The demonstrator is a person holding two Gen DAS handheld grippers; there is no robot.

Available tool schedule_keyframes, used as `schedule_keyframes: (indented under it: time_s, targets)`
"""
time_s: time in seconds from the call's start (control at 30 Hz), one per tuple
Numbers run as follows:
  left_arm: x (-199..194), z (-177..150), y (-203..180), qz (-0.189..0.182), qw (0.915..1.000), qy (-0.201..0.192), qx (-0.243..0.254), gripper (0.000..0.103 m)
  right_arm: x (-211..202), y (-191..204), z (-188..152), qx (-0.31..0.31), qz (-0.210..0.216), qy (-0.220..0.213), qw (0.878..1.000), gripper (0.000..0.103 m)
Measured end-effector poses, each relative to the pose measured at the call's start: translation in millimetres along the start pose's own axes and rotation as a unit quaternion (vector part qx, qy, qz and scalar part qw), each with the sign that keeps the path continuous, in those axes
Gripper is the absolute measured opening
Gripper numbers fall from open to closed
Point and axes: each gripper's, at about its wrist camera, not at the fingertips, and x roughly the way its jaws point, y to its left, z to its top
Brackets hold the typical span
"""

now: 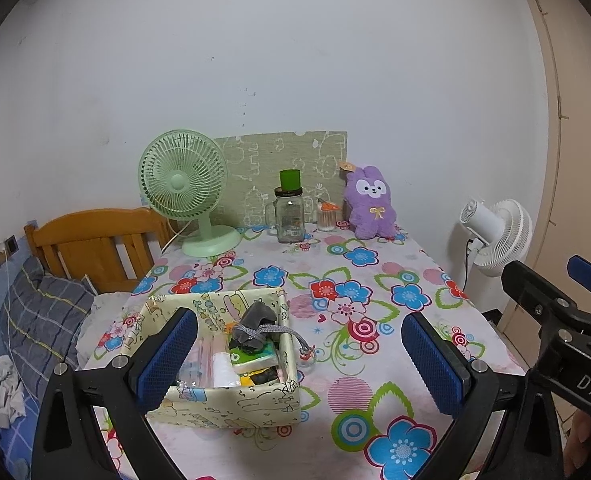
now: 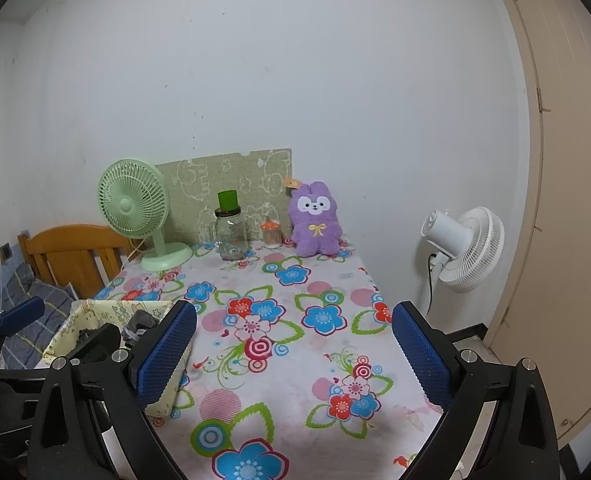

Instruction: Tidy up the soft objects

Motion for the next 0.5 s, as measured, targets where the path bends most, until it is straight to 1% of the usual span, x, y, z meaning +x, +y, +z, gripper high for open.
schedule_keyframes:
  time_s: [0.5]
  targets:
    - [2.7,1.7,4.0,0.003,1.0,0.002,-0.004,0.103,1.4,1.0,0.6,0.001,0.003,0.001,1.0,0.1]
